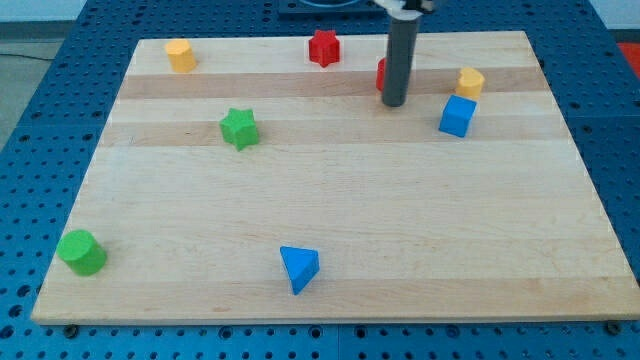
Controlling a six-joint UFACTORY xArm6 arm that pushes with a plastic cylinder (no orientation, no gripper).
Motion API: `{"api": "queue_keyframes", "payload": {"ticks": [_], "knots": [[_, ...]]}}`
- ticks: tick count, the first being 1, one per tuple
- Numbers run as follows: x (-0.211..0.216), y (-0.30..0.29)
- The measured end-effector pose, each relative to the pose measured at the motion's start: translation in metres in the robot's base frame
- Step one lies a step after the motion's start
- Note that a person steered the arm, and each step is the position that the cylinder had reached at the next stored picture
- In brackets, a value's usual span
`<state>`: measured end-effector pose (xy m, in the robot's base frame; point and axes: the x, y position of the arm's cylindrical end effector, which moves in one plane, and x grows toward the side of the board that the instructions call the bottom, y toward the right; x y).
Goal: Place blue cube at the left center of the board
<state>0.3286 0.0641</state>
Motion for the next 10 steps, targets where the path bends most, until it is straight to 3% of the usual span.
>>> {"api": "queue_keyframes", "payload": {"ticks": [1, 3, 5, 7, 9, 10], "knots": [[-0.041, 0.002], [-0.099, 0.091], [-0.094, 0.087], [-0.014, 0.027], [0.054, 0.086], [0.121, 0.077]]}}
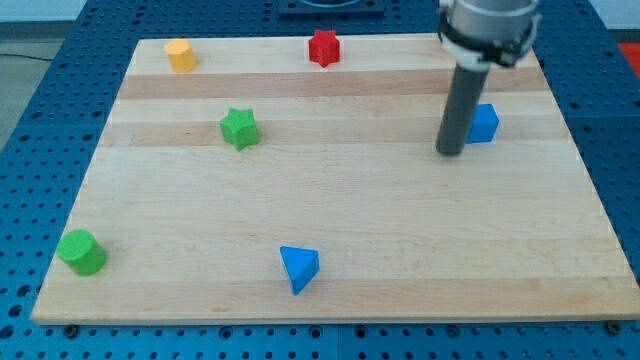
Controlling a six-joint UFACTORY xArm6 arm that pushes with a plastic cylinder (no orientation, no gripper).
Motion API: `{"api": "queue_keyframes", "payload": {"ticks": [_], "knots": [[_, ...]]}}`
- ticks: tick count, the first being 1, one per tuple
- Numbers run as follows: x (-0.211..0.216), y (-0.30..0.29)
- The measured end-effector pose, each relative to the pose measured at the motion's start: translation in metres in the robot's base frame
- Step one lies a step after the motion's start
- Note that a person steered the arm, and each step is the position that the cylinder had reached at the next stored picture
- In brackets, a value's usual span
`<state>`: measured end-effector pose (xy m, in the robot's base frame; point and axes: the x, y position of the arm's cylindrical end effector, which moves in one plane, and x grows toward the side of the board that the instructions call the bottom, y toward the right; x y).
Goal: Place blue cube at the left center of the board
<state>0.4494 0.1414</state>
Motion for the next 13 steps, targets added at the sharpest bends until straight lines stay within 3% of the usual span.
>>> {"api": "queue_keyframes", "payload": {"ticks": [1, 2, 3, 4, 5, 7, 8, 9, 10, 11, 12, 13], "knots": [[-0.004, 0.053], [-0.044, 0.064], [-0.075, 0.031], [-0.09, 0.09], [-0.107, 0.056], [-0.108, -0.105], [-0.101, -0.062], [-0.075, -0.089], [-0.085, -0.189], [-0.125, -0.201], [-0.146, -0.157], [-0.172, -0.235]]}}
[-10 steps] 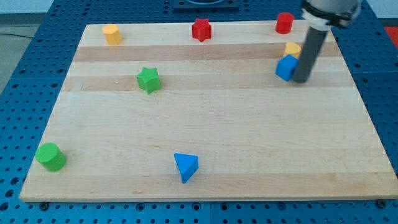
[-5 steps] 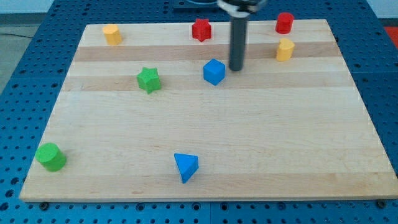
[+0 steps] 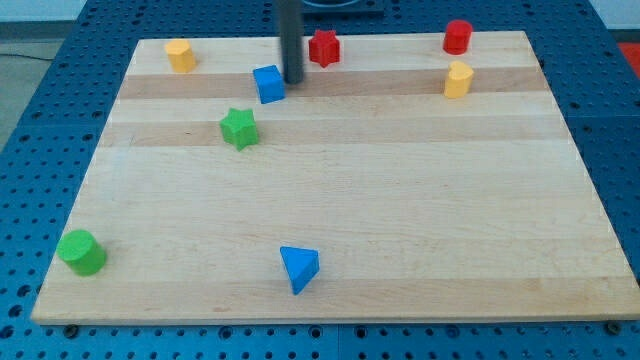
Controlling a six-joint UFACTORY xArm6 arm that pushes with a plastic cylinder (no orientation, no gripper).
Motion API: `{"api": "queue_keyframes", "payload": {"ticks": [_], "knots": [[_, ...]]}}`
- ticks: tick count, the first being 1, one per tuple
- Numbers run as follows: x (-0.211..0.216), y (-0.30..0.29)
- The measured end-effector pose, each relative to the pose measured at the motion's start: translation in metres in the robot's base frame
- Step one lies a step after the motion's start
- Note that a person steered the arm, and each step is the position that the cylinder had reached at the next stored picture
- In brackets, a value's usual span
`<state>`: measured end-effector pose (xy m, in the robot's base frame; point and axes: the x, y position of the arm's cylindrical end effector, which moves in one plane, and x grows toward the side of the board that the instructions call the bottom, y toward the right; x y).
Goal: Place blue cube at the left center of the board
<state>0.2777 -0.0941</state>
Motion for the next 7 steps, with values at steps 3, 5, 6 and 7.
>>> {"api": "queue_keyframes", "payload": {"ticks": [3, 5, 6, 7], "knots": [[0.042, -0.054], [0.076, -0.071], [0.065, -0.118], [0.052, -0.119]]}}
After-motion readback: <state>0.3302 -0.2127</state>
